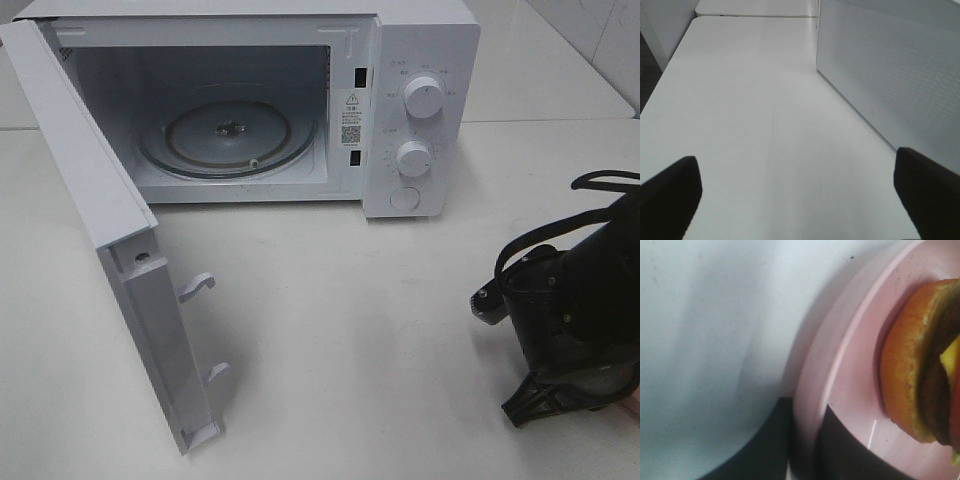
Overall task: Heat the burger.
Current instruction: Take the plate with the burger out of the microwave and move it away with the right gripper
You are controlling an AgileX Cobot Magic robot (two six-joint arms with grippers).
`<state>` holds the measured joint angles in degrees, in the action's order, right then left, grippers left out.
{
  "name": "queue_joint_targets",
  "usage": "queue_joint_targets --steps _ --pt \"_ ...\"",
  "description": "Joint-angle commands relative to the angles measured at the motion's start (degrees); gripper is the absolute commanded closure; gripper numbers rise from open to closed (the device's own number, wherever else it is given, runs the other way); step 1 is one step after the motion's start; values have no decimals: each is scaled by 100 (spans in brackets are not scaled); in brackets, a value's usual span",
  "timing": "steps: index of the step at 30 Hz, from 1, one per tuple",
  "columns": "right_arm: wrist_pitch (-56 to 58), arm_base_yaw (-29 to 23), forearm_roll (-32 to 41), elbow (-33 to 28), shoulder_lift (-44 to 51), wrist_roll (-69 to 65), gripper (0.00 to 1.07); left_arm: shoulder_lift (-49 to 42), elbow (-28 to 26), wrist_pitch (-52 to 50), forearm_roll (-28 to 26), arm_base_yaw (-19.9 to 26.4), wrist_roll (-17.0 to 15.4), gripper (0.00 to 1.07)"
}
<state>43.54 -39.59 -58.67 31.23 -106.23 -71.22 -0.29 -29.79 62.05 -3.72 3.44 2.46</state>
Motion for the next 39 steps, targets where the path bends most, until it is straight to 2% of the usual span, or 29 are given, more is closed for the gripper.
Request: queue_joint_targets --steps 1,2,3,4,5,7,8,9,12,18,21,22,24,25,32,34,35,37,39 --pt "327 23 -201 17 -126 -115 93 -109 23 -80 -40 0 0 9" --pt "229 23 -183 17 -126 -63 87 -109 23 -80 -40 0 0 9" --pt "229 23 -183 17 -126 -63 87 -109 23 -80 -40 0 0 9" --pt "195 23 -183 17 -120 -6 77 -109 23 -80 -40 0 0 9" --pt "195 23 -183 17 -120 -6 77 -109 23 -80 -40 0 0 9" --pt "246 11 -138 46 -109 126 62 -109 23 -80 -40 0 0 9" --pt "246 11 -138 46 -109 126 62 -109 23 -80 -40 0 0 9" --pt "309 11 6 80 -34 275 56 -109 23 -80 -40 0 0 9" --pt "286 11 212 109 201 590 51 -109 23 -80 -40 0 0 9" --pt "212 11 625 109 894 1169 51 -109 23 -80 -40 0 0 9" --pt "212 11 1037 109 1312 1604 51 -109 23 -80 -40 0 0 9" --pt "212 11 1409 109 1639 2000 50 -109 23 -80 -40 0 0 9" --pt "201 11 1558 109 1811 2223 50 -109 23 -80 -40 0 0 9" --pt "143 11 1902 109 2126 2613 50 -109 23 -80 -40 0 0 9" --pt "178 11 2762 378 3094 3690 49 -109 23 -80 -40 0 0 9" --pt "223 11 3317 573 3529 4343 47 -109 23 -80 -40 0 0 9" --pt "223 11 3317 573 3529 4343 47 -109 23 -80 -40 0 0 9" --pt "361 11 3919 802 3965 4939 35 -109 23 -80 -40 0 0 9" --pt "424 11 4034 837 4079 5048 31 -109 23 -80 -40 0 0 9"
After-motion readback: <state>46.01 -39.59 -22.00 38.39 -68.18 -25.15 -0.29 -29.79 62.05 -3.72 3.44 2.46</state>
